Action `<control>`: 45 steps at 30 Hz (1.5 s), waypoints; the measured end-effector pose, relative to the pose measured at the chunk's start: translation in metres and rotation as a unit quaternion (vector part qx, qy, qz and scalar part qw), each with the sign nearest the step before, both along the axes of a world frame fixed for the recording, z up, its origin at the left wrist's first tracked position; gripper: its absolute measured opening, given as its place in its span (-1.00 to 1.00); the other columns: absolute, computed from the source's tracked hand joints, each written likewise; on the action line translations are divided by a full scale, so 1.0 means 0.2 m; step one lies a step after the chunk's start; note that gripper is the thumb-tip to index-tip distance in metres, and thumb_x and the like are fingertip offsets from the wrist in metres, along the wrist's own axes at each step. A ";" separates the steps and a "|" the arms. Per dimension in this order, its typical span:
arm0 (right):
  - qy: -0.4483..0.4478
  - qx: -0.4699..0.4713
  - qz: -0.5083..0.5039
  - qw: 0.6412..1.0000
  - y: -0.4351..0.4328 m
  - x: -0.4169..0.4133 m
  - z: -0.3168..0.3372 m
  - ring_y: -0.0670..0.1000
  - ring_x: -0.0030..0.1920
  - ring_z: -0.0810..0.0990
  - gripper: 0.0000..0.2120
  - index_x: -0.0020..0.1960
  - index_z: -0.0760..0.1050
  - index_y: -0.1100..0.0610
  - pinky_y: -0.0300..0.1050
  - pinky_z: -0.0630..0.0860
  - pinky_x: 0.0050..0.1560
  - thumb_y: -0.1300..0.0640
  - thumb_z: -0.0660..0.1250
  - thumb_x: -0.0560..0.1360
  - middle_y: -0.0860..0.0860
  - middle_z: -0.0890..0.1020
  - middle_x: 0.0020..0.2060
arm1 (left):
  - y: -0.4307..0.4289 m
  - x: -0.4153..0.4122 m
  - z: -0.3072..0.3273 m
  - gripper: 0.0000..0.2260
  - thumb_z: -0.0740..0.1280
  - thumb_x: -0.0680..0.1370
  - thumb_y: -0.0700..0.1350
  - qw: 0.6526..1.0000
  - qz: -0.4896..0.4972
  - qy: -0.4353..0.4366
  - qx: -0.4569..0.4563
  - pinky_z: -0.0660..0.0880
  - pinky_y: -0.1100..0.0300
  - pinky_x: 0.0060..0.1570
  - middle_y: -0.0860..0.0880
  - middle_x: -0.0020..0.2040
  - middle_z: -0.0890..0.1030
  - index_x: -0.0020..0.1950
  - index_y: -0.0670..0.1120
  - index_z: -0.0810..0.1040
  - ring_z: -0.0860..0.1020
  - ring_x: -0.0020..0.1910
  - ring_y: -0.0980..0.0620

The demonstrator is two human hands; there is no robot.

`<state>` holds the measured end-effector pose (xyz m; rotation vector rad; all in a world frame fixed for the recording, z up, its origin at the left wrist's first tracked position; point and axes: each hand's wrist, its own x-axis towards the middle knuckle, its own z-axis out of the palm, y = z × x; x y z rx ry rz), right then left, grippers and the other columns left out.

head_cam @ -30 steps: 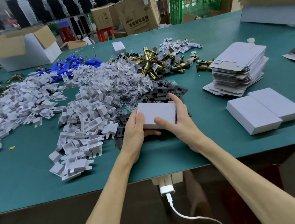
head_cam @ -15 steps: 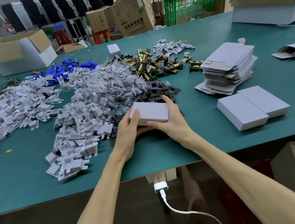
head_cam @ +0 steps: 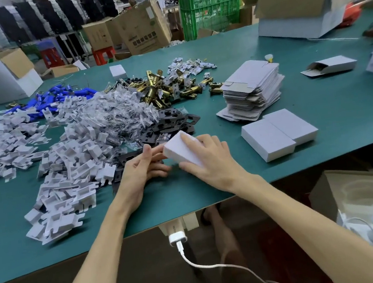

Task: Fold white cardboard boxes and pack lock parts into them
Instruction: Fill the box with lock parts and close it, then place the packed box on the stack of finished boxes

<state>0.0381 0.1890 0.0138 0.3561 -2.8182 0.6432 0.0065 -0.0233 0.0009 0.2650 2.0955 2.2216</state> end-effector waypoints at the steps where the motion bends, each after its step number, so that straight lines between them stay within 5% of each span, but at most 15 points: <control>1: 0.000 0.007 -0.028 1.000 0.06 0.00 0.02 0.15 0.26 0.30 -0.36 0.62 0.13 -0.12 0.08 0.22 0.23 -0.25 0.21 0.61 0.08 0.40 0.31 | 0.00 0.00 0.00 -0.52 0.18 0.66 0.18 1.000 0.003 0.000 -0.003 0.64 0.24 -0.13 -0.19 0.11 0.73 0.33 -0.12 0.64 0.71 -0.11 -0.03; 7: 0.033 0.054 -0.214 0.975 0.44 0.01 0.12 0.25 0.28 0.33 -0.41 0.56 0.26 -0.06 0.13 0.25 0.23 -0.19 0.27 0.59 0.20 0.46 0.32 | -0.01 -0.01 -0.02 -0.62 0.18 0.72 0.05 1.000 0.006 0.010 -0.020 0.62 0.24 -0.11 -0.20 0.10 0.72 0.29 -0.14 0.67 0.69 -0.08 -0.04; 11: -0.031 0.121 -0.293 0.948 0.59 0.03 0.12 0.27 0.31 0.33 -0.38 0.56 0.24 -0.02 0.16 0.25 0.28 -0.24 0.21 0.59 0.25 0.45 0.34 | -0.03 -0.02 -0.02 -0.71 0.21 0.74 -0.08 1.000 -0.005 0.014 -0.024 0.62 0.24 -0.07 -0.19 0.10 0.72 0.28 -0.13 0.68 0.68 -0.07 -0.03; 17: -0.110 0.177 -0.268 0.941 0.59 0.02 0.11 0.31 0.37 0.30 -0.08 0.65 -0.09 0.03 0.20 0.26 0.32 -0.32 0.31 0.53 0.26 0.25 0.46 | -0.02 -0.01 -0.03 -0.74 0.22 0.73 -0.14 0.999 -0.005 0.018 -0.032 0.63 0.24 -0.05 -0.14 0.04 0.72 0.25 -0.19 0.67 0.67 -0.09 -0.02; 28: -0.097 0.109 -0.322 0.936 0.80 0.02 0.11 0.30 0.33 0.30 -0.32 0.62 0.11 0.03 0.21 0.21 0.34 -0.22 0.20 0.61 0.30 0.34 0.37 | -0.03 -0.02 -0.03 -0.76 0.23 0.73 -0.18 0.999 -0.007 0.024 -0.033 0.62 0.23 -0.06 -0.16 0.02 0.71 0.23 -0.19 0.68 0.66 -0.10 -0.02; 33: -0.044 0.161 -0.301 0.939 0.74 -0.06 0.19 0.24 0.46 0.18 -0.37 0.47 0.32 0.14 0.21 0.13 0.40 -0.25 0.28 0.58 0.27 0.26 0.47 | -0.03 -0.02 -0.04 -0.76 0.23 0.73 -0.20 0.999 -0.004 0.024 -0.028 0.62 0.24 -0.06 -0.16 0.00 0.72 0.22 -0.20 0.68 0.66 -0.11 -0.02; 39: 0.000 0.163 -0.218 0.962 0.50 -0.39 0.33 0.23 0.60 0.09 -0.27 0.62 0.05 0.27 0.17 -0.01 0.57 -0.09 0.27 0.65 0.26 0.13 0.60 | -0.02 -0.01 -0.04 -0.77 0.24 0.72 -0.22 1.000 0.006 0.020 -0.023 0.62 0.24 -0.08 -0.16 -0.03 0.71 0.20 -0.20 0.69 0.66 -0.12 -0.03; 42: -0.016 0.184 -0.225 0.957 0.48 -0.47 0.36 0.26 0.52 0.25 -0.39 0.53 0.18 0.36 0.14 0.10 0.56 0.07 0.30 0.63 0.30 0.31 0.50 | -0.02 -0.01 -0.03 -0.77 0.24 0.72 -0.23 1.000 0.008 0.016 -0.023 0.61 0.24 -0.08 -0.15 -0.04 0.71 0.20 -0.20 0.69 0.65 -0.14 -0.01; 45: 0.040 0.221 -0.216 0.950 0.52 -0.47 0.33 0.29 0.25 0.46 -0.75 0.22 0.49 0.35 0.10 0.38 0.23 0.33 0.29 0.54 0.29 0.56 0.18 | -0.03 -0.02 -0.04 -0.77 0.24 0.72 -0.24 1.000 0.007 0.016 -0.021 0.62 0.23 -0.08 -0.16 -0.04 0.70 0.20 -0.20 0.69 0.65 -0.14 -0.01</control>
